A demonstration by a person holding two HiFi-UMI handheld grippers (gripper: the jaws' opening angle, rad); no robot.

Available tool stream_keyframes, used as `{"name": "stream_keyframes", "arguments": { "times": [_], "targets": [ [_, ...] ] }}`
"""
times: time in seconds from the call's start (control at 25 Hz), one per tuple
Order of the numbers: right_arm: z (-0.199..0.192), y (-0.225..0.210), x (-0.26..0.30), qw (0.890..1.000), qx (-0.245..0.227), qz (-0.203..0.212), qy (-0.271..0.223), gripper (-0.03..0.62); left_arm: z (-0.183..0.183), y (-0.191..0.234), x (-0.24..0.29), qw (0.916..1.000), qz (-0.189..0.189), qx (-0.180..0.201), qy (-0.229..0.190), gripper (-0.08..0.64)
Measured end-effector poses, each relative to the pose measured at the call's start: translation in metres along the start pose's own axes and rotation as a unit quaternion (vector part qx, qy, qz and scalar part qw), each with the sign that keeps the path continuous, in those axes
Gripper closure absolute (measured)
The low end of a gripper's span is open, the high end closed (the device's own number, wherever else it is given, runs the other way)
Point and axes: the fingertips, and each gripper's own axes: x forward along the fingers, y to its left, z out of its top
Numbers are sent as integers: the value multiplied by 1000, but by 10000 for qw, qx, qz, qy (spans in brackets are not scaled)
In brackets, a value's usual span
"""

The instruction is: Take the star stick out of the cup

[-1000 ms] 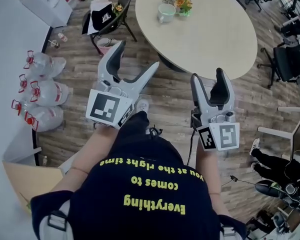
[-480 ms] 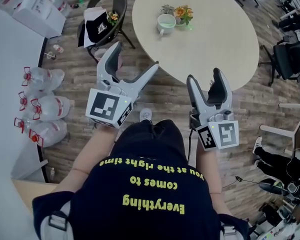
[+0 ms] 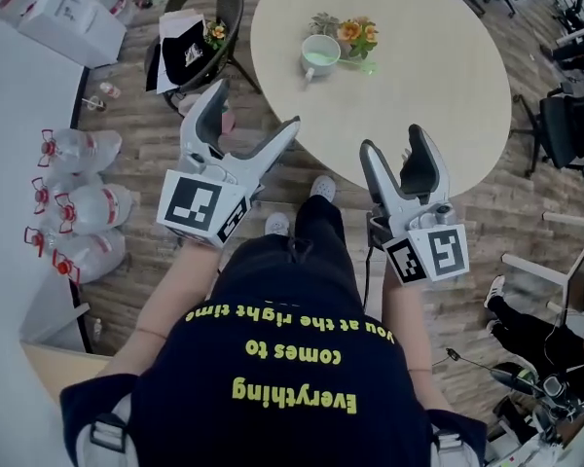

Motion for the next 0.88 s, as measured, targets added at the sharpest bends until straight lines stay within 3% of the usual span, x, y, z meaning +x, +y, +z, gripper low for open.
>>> {"name": "stream_keyframes", "arguments": {
  "times": [0.16, 0.32, 0.56, 0.88],
  "targets": [
    [8, -28, 33, 9994, -26, 326, 60, 249, 1, 1, 45, 9999, 25, -142, 56, 106],
    [32, -69, 57, 9987, -322, 373, -90, 249, 17, 10, 85, 9994, 315, 6, -140, 106],
    [38, -129, 84, 9987, -234, 447, -42, 249, 20, 20, 131, 9971, 736, 72, -187, 133],
    [36, -147, 120, 9983, -121, 568, 61, 252, 22, 37, 164, 9961, 855, -2, -223, 164]
  ]
}}
